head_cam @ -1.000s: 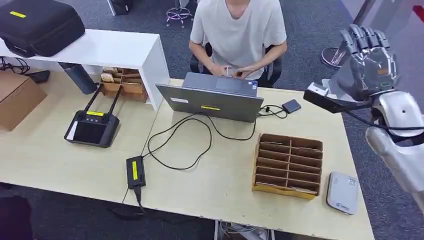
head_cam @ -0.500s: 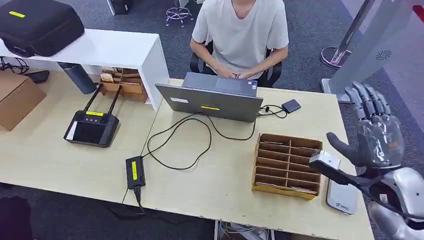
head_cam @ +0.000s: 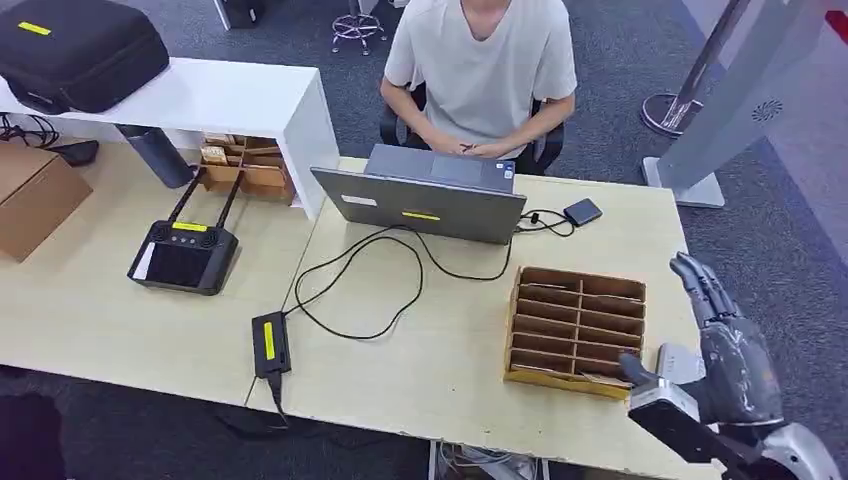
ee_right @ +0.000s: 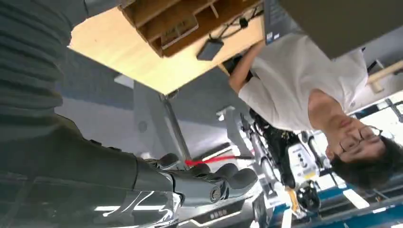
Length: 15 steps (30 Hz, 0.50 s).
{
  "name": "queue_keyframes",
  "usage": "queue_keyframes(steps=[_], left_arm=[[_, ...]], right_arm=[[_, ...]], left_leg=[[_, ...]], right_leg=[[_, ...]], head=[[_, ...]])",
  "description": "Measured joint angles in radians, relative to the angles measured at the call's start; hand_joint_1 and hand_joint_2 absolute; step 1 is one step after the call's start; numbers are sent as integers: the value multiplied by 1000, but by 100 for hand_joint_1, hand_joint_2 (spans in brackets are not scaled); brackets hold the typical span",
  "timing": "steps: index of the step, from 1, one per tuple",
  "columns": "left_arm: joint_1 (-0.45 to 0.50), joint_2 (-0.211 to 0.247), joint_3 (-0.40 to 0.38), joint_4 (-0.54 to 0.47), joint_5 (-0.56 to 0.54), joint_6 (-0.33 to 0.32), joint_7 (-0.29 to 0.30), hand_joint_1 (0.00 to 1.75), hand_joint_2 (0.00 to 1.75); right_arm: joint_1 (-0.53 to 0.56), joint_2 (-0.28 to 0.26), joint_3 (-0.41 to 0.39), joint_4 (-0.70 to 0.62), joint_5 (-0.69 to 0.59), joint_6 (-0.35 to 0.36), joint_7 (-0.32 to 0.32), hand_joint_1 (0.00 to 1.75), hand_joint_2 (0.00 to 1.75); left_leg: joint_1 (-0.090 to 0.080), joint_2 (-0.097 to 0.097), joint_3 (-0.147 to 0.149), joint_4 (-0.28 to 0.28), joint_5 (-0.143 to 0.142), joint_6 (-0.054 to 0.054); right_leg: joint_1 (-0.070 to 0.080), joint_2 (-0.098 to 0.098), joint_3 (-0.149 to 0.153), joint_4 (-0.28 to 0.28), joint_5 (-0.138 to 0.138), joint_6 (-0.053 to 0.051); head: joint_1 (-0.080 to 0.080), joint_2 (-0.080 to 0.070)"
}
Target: Pass the card to the sensor for recognition and then transmit it.
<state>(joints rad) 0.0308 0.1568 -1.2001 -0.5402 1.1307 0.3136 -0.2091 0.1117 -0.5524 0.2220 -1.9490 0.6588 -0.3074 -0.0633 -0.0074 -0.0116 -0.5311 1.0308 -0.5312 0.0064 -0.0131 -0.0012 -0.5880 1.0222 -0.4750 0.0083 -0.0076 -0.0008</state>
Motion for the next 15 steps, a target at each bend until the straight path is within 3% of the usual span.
queue_keyframes(steps=[4, 15], left_arm=[[1, 5, 0, -15, 8, 9, 0, 0, 0], [-3, 25, 0, -16, 6, -61, -8, 0, 0]], right_arm=[[40, 4, -14, -26, -1, 32, 0, 0, 175], [72, -24, -18, -48, 5, 111, 20, 0, 175]], left_leg=[[0, 0, 0, 0, 0, 0], [0, 1, 0, 0, 0, 0]], right_leg=[[0, 0, 0, 0, 0, 0], [0, 1, 0, 0, 0, 0]], head=[[0, 0], [0, 0]])
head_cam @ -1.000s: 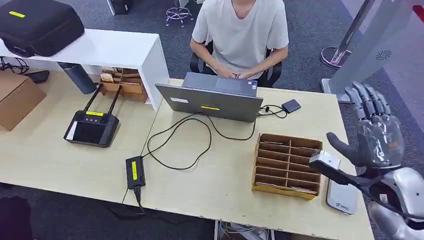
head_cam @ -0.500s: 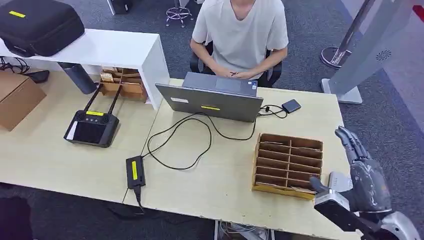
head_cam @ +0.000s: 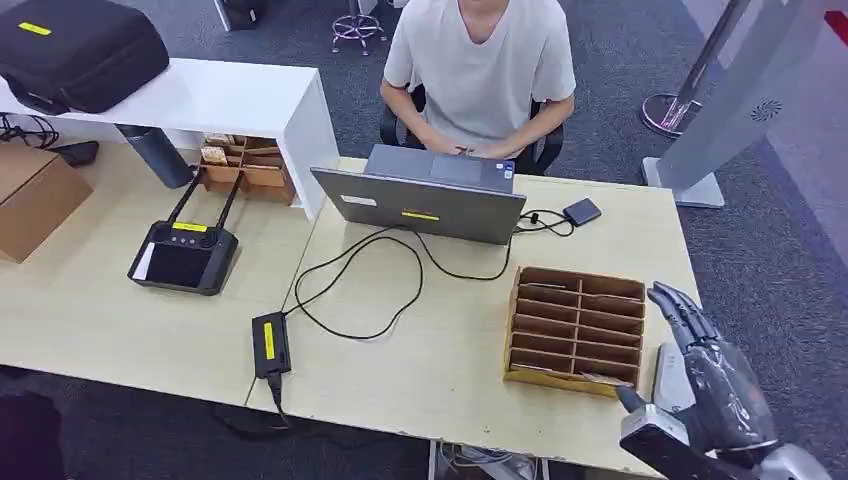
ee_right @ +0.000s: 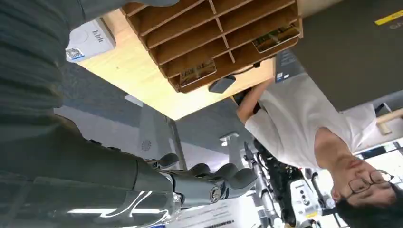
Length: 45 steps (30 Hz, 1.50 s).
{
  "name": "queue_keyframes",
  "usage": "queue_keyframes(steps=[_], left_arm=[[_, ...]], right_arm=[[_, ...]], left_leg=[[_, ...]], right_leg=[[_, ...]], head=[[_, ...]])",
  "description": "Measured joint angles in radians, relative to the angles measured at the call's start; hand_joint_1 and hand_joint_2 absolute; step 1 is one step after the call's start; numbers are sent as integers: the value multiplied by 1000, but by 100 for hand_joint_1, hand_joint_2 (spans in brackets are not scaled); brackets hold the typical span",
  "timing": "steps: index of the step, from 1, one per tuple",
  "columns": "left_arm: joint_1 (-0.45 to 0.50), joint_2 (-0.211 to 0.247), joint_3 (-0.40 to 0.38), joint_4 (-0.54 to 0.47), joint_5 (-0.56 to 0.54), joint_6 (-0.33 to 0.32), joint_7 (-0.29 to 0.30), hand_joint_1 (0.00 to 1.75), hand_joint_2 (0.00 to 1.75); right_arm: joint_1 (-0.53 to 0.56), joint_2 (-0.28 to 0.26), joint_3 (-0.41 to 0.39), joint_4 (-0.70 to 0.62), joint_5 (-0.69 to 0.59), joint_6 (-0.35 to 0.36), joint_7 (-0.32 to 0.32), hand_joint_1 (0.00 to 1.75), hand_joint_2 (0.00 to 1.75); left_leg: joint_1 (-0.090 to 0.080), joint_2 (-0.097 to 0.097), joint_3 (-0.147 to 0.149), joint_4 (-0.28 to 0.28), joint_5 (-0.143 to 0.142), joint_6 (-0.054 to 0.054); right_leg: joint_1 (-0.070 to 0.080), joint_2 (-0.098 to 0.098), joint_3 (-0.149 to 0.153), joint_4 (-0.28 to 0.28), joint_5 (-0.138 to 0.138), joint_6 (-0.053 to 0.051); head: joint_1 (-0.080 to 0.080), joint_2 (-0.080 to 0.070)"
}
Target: Pass the card to the sensor for recognition and then transmit it.
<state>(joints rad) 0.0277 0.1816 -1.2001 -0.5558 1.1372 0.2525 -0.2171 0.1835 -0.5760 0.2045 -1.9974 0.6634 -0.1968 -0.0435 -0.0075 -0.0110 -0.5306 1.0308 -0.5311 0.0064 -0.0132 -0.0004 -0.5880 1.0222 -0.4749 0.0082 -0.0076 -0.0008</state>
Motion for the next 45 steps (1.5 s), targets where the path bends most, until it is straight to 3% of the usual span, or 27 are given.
queue_keyframes(steps=[11, 17, 22, 45], left_arm=[[-11, -2, 0, 10, 0, -10, -5, 0, 0], [-12, -2, -1, 10, 3, -11, -5, 0, 0], [-11, -11, -1, 9, 16, 34, 1, 0, 0], [-15, -12, -8, 4, 11, 61, 8, 0, 0]], right_arm=[[5, -4, 23, 6, 76, -8, 2, 0, 175], [19, 0, 50, 21, 112, -57, 11, 0, 175], [40, 6, 82, 41, 124, -116, 33, 0, 175], [48, 69, 155, 157, 138, -237, 53, 0, 175]], left_leg=[[0, 0, 0, 0, 0, 0], [0, 0, 0, 0, 0, 0], [0, 0, 0, 0, 0, 0], [0, 0, 0, 0, 0, 0]], right_leg=[[0, 0, 0, 0, 0, 0], [0, 0, 0, 0, 0, 0], [0, 0, 0, 0, 0, 0], [0, 0, 0, 0, 0, 0]], head=[[0, 0], [0, 0], [0, 0], [0, 0]])
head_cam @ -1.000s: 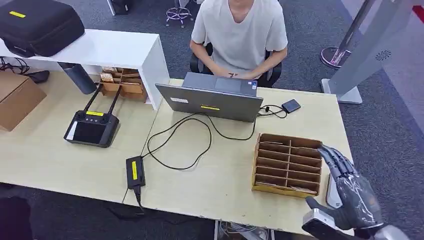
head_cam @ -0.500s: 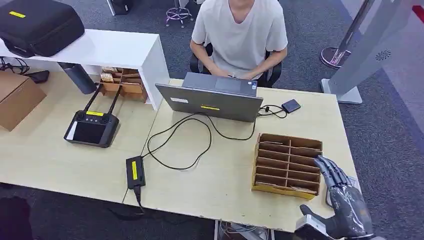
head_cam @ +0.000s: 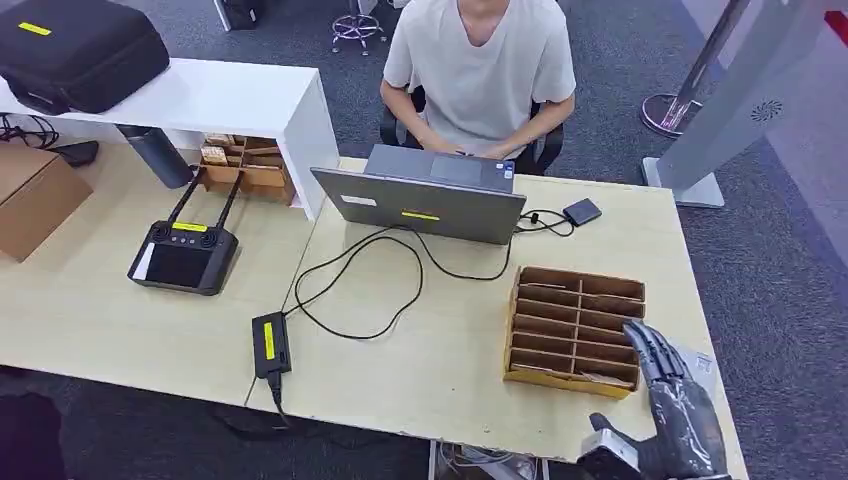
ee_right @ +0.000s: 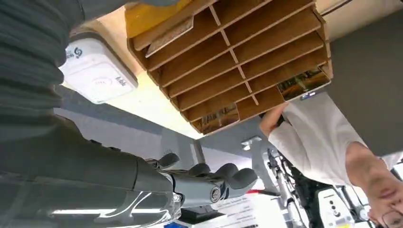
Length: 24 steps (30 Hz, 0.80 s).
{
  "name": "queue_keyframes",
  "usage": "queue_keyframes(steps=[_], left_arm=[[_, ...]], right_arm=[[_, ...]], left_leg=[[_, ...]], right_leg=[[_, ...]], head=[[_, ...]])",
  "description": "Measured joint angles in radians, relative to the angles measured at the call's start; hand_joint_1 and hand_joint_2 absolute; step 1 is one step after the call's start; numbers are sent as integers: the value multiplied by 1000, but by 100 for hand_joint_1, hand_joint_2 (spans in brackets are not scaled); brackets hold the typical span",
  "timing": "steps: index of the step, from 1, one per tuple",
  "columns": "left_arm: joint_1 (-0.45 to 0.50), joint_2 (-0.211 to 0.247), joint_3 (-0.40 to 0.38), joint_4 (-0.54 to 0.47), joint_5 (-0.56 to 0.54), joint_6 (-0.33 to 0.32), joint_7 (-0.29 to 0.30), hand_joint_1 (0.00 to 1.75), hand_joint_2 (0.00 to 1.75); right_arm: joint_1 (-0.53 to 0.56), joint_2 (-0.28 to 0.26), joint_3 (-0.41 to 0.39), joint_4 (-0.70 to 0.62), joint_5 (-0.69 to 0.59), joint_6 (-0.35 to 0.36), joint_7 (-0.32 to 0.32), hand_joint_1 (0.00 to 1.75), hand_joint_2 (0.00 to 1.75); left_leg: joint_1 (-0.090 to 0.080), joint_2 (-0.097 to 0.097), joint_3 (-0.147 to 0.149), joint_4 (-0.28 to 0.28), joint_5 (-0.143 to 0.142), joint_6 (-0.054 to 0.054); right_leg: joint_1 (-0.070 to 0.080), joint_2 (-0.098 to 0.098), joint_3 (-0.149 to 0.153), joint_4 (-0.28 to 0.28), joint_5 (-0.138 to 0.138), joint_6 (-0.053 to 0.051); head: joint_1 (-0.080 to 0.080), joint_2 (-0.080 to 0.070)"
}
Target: Pass the card to the sensor for recognition and then transmit it.
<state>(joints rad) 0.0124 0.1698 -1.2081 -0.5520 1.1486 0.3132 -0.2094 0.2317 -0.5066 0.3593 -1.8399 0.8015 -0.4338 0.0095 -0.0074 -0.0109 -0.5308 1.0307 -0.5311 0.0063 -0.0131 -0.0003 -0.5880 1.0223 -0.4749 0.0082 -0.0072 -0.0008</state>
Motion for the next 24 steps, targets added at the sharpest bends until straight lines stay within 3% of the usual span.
queue_keyframes(steps=[24], left_arm=[[-20, 0, -41, 0, -15, -6, 16, 0, 0]], right_arm=[[-58, 61, 8, 272, 62, -158, 0, 0, 175]], left_leg=[[0, 0, 0, 0, 0, 0]], right_leg=[[0, 0, 0, 0, 0, 0]], head=[[0, 0]])
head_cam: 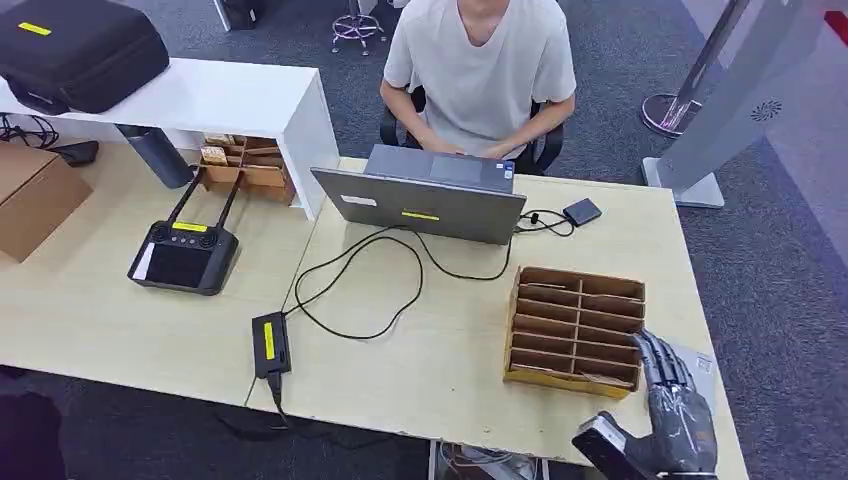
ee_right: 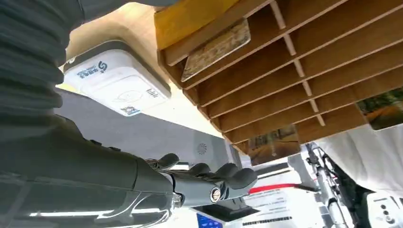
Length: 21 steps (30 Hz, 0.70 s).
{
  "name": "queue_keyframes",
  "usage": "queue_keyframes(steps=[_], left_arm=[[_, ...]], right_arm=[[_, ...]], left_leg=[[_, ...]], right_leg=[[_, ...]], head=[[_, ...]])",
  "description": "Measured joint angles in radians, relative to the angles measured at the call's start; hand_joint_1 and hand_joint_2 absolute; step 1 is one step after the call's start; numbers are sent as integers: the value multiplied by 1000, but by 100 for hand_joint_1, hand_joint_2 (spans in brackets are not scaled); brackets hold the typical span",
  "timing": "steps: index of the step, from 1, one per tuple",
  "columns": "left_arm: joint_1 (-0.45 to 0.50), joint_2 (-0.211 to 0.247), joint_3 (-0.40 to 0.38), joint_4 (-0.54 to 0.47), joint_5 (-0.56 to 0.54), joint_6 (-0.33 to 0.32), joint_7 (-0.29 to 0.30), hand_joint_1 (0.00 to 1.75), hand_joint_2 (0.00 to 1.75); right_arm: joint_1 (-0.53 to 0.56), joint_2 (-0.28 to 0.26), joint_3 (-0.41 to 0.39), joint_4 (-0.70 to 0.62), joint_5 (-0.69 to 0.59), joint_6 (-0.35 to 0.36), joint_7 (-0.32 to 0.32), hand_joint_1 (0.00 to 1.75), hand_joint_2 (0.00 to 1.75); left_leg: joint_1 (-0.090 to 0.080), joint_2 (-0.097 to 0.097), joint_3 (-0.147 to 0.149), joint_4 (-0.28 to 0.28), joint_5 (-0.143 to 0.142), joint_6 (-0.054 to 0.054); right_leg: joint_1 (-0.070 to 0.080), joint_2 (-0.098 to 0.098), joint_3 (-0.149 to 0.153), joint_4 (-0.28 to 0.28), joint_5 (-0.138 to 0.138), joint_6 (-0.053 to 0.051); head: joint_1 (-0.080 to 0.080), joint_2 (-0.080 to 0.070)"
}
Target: Pass the card to the sensor for recognition and then transmit it.
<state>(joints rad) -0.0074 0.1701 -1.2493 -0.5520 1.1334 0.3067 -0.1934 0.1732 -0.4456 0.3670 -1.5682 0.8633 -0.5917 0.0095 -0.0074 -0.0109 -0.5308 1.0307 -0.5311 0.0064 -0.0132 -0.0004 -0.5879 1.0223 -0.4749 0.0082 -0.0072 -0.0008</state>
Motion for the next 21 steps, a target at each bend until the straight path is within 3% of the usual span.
queue_keyframes(steps=[10, 21], left_arm=[[-2, 0, -5, 0, -3, 0, 1, 0, 0], [-2, 0, -11, 0, -5, 1, 2, 0, 0]], right_arm=[[-19, 42, -59, 96, 70, -91, -24, 0, 175], [-16, 182, -233, 135, 188, -96, -182, 0, 175]], left_leg=[[0, 0, 0, 0, 0, 0], [0, 0, 0, 0, 0, 0]], right_leg=[[0, 0, 0, 0, 0, 0], [0, 0, 0, 0, 0, 0]], head=[[0, 0], [0, 0]])
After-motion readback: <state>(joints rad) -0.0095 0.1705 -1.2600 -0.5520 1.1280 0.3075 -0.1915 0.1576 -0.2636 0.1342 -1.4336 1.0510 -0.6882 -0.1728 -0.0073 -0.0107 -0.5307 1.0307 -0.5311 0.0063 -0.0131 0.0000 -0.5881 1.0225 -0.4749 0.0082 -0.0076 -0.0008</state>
